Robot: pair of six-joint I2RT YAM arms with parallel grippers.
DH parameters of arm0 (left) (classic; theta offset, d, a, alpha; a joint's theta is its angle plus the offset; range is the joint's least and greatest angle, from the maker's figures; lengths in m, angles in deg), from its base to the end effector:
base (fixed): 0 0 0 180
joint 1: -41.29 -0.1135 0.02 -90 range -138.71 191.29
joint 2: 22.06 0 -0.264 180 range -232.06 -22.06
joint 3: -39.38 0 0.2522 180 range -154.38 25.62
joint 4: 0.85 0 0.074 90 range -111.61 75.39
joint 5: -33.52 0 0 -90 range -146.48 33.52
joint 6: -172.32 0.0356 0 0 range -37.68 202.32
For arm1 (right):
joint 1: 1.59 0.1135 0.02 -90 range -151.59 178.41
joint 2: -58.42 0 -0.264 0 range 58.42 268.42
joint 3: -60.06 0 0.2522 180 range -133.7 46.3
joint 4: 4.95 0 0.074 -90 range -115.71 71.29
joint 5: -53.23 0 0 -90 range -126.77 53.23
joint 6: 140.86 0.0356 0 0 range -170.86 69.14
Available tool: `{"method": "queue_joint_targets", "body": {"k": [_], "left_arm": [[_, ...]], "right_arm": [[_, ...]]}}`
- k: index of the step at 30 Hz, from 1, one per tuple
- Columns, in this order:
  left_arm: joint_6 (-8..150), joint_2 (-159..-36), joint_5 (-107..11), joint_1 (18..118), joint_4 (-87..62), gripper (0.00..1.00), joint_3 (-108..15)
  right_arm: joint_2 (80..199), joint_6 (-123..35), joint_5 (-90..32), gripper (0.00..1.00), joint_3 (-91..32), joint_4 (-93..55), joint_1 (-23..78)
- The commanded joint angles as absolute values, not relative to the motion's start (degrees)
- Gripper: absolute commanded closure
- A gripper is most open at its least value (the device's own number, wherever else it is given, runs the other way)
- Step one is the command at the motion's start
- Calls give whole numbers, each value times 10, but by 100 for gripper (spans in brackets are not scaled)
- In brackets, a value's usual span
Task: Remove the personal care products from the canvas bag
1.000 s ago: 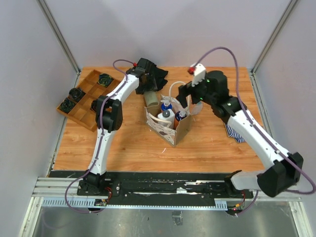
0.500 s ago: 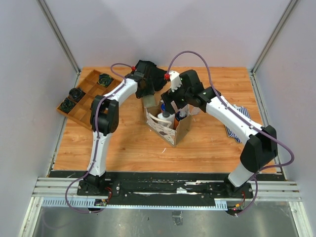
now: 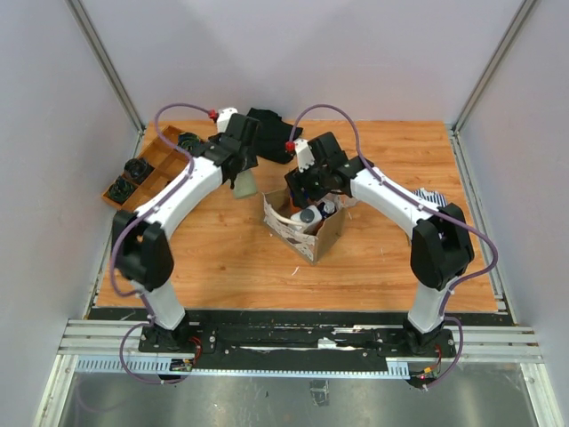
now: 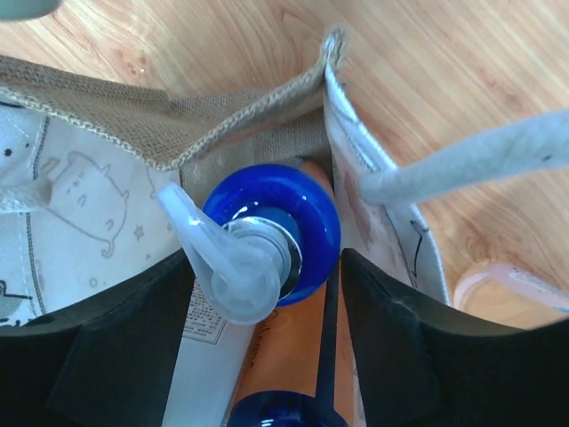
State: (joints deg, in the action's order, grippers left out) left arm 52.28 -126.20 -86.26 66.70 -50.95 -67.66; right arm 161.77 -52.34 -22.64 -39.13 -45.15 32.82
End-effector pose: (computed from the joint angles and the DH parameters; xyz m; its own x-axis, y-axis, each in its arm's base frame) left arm 0.3758 -0.1589 0.3053 -0.6076 -0.1924 -0.7706 -0.2732 0.9616 -0.0247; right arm 0.3334 0.2389 0.2762 -0.5588 -0.4131 -0.7191 -0.7067 0.6910 0.1522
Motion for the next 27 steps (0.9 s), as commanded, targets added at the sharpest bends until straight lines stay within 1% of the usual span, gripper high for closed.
{"method": "queue_joint_targets", "body": {"k": [1,2,3,6,9,12,14,15,17,19,20,21,23,24,27], "left_arm": [[514,-1123,-969,703,-374,100,-538],[514,-1101,-989,711,-350,100,-491],[513,-1081,-1008,720,-328,99,-456],[513,-1042,-1046,745,-283,99,-380],[500,-1040,-1122,793,-280,99,-348],[493,-1068,-1219,845,-276,99,-336],[454,-1100,-1269,869,-305,100,-344],[419,-1114,-1290,877,-346,100,-351],[323,-1141,-1326,895,-426,100,-364],[179,-1169,-1368,913,-546,99,-381],[85,-1187,-1383,920,-628,100,-392],[-10,-1207,-1393,923,-719,100,-409],[-240,-1260,-1415,926,-910,100,-453],[-243,-1279,-1428,926,-926,99,-470],[-272,-1291,-1456,926,-927,100,-467]], "right_arm": [[1638,-509,-217,37,-422,-468,332],[1644,-508,-214,41,-426,-468,331],[1649,-506,-213,42,-430,-468,331],[1658,-502,-211,33,-439,-465,332],[1666,-503,-212,29,-448,-466,333],[1673,-504,-219,29,-450,-468,337],[1677,-506,-221,30,-450,-471,341],[1677,-508,-225,36,-448,-471,343],[1677,-509,-229,58,-446,-472,344],[1675,-509,-230,80,-441,-467,345],[1673,-510,-230,89,-439,-464,345],[1671,-509,-232,96,-438,-461,345],[1669,-510,-234,98,-438,-461,345],[1668,-509,-234,98,-439,-460,345],[1665,-508,-230,99,-440,-455,345]]}}
